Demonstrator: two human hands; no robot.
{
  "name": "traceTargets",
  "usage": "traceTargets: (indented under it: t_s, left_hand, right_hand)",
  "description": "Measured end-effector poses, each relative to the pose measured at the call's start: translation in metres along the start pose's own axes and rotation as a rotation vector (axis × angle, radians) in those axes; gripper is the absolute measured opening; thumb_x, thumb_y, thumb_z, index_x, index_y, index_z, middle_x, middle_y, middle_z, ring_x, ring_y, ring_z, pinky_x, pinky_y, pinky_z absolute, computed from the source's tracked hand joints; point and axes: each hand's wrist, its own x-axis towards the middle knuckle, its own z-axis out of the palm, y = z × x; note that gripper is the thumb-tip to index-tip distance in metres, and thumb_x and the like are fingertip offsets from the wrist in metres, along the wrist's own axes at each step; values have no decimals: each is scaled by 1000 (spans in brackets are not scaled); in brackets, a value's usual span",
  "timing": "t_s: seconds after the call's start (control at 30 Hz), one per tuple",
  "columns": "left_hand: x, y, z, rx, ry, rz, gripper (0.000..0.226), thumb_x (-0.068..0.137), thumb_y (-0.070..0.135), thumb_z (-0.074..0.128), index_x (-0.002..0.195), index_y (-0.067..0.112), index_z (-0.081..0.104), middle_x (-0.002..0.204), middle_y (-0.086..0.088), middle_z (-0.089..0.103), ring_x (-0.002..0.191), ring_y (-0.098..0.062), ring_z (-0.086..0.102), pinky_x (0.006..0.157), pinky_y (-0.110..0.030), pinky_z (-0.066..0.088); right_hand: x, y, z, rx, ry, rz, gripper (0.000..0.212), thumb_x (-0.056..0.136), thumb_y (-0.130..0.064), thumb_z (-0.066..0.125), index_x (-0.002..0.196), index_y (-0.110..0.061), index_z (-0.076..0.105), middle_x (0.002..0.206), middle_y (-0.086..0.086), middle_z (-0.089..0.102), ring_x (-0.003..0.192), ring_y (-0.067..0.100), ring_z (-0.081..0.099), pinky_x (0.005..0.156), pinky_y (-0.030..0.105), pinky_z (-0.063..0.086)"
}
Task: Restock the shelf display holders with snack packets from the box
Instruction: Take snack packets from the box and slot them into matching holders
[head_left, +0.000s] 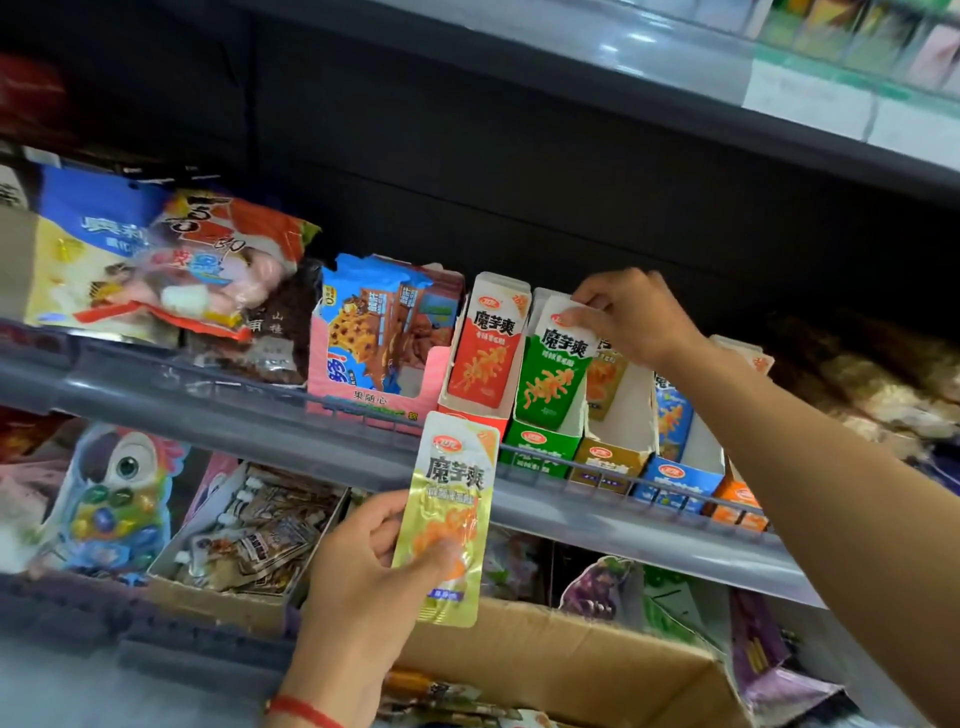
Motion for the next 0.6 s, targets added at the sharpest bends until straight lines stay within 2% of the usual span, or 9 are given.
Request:
traceTargets:
  t_s: [0.2,0.43,0.5,0.6]
  left_hand:
    - [5,0,-1,20,-18,8,37,78,-4,80,105,18,70,88,5,80,80,-12,77,61,-25,60]
    - [3,4,3,7,-36,-8,29,82,-2,76,103,18,71,88,6,80,80,-13,77,74,-37,60]
    - [3,5,3,-15,-42,-27,28,84,-2,74,105,16,71,90,3,80,81,-17,78,76,-39,60]
    - [2,5,4,-36,-51,-40,27,86,-4,71,105,15,70,91,1,80,82,-21,78,70,-34,59]
  right_hand:
    - [11,5,12,-116,23,-23,25,85,-46,77,102,-28,74,98,-5,75,93,17,69,83,48,59]
    - [16,4,24,-371,175,-141,32,89,-48,73,109,-24,69,108,0,69,97,23,66,77,39,55]
    - [5,0,24,-366,242,-151,33,90,-43,73,115,-22,67,115,1,65,98,23,65,75,38,53]
    - [-31,-19,26,-187,322,-231,29,95,-41,66,117,-21,67,112,-3,64,79,12,65,68,37,58]
